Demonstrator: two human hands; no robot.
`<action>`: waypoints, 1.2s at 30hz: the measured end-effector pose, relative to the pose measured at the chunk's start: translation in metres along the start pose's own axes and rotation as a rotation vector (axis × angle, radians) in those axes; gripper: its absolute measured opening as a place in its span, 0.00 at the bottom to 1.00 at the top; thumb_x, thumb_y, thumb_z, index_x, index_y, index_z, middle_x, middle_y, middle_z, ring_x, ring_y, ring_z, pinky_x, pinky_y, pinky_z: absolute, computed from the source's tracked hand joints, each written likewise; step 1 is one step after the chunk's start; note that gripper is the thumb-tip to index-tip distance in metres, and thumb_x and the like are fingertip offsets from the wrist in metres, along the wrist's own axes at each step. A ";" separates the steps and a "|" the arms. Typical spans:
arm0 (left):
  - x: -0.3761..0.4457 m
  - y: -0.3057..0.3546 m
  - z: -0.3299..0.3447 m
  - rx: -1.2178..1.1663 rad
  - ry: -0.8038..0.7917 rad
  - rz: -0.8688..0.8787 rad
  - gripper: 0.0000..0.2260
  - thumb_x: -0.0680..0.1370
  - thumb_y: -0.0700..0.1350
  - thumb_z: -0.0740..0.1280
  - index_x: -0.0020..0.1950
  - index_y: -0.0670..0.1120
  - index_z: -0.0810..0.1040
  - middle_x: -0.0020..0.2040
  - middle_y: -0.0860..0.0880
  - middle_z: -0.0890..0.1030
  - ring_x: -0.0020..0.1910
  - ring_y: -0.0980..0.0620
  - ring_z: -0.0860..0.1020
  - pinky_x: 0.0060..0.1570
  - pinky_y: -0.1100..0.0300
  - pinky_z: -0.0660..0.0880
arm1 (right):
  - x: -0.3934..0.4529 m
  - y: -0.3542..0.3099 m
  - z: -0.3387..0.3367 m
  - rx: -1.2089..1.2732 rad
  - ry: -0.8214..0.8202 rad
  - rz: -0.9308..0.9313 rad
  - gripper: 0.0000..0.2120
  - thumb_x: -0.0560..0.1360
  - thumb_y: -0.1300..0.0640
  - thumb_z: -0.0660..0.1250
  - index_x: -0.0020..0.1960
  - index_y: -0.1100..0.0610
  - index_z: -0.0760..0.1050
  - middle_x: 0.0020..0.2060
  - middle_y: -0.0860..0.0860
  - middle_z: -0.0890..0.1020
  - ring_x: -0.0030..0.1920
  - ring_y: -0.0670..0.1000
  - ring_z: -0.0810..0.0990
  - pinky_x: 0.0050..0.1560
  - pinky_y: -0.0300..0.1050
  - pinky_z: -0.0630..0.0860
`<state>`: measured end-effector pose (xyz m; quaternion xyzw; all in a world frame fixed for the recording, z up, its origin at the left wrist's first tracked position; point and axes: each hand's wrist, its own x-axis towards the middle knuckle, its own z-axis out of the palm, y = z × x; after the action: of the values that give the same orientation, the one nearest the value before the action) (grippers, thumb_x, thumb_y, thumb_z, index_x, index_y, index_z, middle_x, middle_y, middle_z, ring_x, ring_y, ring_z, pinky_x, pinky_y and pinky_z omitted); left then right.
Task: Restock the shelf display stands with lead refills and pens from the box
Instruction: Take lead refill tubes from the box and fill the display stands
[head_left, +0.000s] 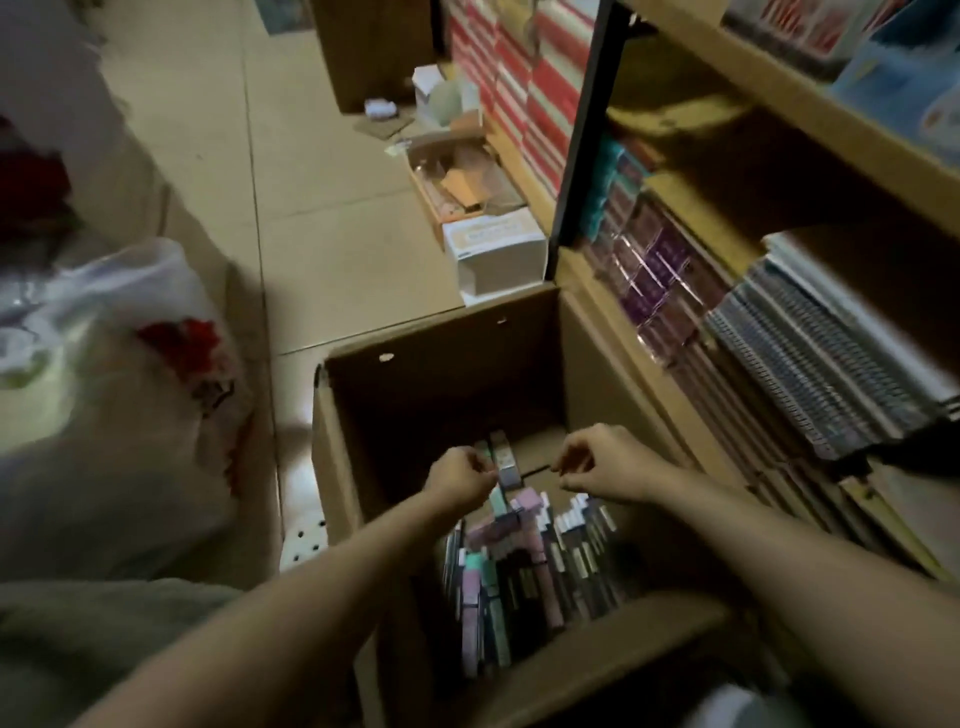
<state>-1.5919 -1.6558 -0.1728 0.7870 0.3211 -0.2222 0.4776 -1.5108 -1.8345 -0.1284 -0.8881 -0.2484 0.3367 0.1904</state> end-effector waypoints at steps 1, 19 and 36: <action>0.001 -0.018 0.016 -0.096 0.083 -0.095 0.04 0.78 0.42 0.67 0.52 0.43 0.77 0.46 0.46 0.80 0.37 0.55 0.76 0.33 0.64 0.72 | 0.009 0.003 0.016 0.032 -0.007 0.013 0.07 0.73 0.56 0.74 0.51 0.52 0.82 0.44 0.46 0.83 0.42 0.41 0.79 0.44 0.32 0.73; -0.007 -0.090 0.100 -0.019 0.349 -0.331 0.23 0.73 0.37 0.72 0.65 0.46 0.70 0.64 0.46 0.70 0.63 0.46 0.73 0.60 0.54 0.74 | 0.057 0.034 0.153 -0.305 -0.177 -0.259 0.28 0.67 0.40 0.75 0.62 0.49 0.71 0.61 0.49 0.70 0.62 0.51 0.68 0.63 0.47 0.69; -0.001 -0.079 0.113 -0.038 0.377 -0.128 0.15 0.75 0.40 0.70 0.59 0.50 0.74 0.57 0.53 0.76 0.59 0.53 0.75 0.59 0.54 0.76 | 0.057 0.052 0.121 0.228 -0.122 0.216 0.18 0.65 0.57 0.80 0.42 0.49 0.71 0.43 0.45 0.77 0.41 0.43 0.77 0.38 0.36 0.72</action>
<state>-1.6544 -1.7306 -0.2709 0.7835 0.4583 -0.0947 0.4089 -1.5414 -1.8229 -0.2680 -0.8602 -0.1230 0.4343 0.2372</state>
